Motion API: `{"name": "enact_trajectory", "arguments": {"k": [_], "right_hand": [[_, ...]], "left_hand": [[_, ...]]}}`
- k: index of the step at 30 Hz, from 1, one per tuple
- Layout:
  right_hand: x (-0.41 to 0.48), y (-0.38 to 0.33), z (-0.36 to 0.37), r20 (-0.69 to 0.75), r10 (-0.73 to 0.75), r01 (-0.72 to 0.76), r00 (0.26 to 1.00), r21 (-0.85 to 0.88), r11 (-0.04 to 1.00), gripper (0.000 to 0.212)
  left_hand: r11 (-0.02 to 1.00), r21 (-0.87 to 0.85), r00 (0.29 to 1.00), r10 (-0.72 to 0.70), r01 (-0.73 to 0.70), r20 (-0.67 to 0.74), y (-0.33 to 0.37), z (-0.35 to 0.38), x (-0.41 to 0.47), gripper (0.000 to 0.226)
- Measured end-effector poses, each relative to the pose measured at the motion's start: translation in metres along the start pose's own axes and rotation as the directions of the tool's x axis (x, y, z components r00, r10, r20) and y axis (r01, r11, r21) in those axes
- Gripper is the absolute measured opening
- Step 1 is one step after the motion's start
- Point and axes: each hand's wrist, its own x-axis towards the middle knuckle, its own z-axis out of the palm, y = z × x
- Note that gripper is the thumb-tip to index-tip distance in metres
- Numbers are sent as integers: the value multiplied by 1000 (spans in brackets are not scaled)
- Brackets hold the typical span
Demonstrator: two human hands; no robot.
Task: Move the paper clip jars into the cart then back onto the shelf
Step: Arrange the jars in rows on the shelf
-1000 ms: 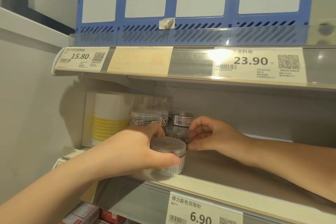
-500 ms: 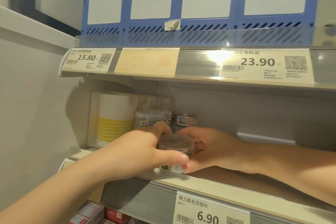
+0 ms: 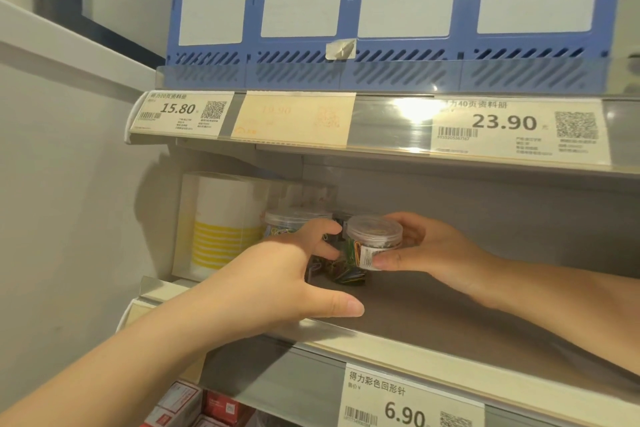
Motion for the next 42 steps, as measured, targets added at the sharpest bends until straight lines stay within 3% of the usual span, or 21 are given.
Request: {"name": "enact_trajectory", "arguments": {"k": [8, 19, 30, 42], "right_hand": [[10, 3, 0, -55, 21, -22, 998, -1, 1000, 29], [33, 6, 13, -151, 28, -51, 988, -148, 988, 46], [33, 11, 18, -195, -41, -14, 980, -271, 962, 63], [32, 21, 18, -216, -14, -22, 976, -167, 986, 60]], "left_hand": [[1000, 9, 1000, 9, -9, 4, 1, 0, 0, 64], [998, 30, 994, -50, 53, -96, 1, 2, 0, 53], [998, -11, 995, -65, 65, -72, 0, 3, 2, 52], [999, -27, 997, -44, 42, -71, -2, 3, 1, 51]]}}
